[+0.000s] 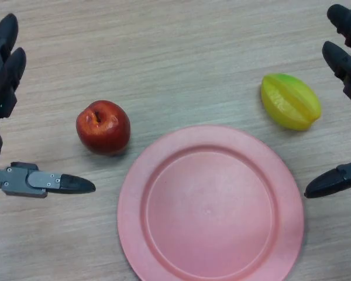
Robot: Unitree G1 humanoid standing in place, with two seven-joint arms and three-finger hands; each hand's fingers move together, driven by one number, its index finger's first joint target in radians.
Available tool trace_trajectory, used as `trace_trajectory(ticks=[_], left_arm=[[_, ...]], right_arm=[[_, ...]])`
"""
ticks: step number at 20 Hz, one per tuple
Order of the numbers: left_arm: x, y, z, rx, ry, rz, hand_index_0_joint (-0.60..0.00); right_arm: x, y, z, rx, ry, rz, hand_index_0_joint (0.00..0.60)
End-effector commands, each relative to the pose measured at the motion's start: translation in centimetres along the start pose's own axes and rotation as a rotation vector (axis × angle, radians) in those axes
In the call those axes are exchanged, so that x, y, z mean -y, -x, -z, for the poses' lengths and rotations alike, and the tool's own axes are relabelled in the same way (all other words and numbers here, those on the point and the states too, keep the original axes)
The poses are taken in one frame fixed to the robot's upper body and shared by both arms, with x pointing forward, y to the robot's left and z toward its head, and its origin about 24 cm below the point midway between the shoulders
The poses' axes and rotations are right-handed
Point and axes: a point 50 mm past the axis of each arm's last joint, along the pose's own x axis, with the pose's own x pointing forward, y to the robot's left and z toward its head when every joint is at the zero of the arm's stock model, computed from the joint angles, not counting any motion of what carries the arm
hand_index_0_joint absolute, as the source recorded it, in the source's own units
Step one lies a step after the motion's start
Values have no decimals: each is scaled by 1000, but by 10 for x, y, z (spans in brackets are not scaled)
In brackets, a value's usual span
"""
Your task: Pick up the red apple and place it on the plate
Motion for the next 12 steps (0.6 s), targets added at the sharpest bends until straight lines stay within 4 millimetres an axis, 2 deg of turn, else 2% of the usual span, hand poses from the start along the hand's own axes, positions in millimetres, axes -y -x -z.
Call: trace_trajectory(ticks=[1,8,12], left_arm=[[-10,-3,-27,195,-107,-50,0],[-8,-26,-10,141,-149,-23,0],[5,-56,22,91,-233,8,0]], right_arm=[[11,8,-35,230,93,59,0],[12,9,-36,230,90,62,0],[13,9,-37,236,76,63,0]])
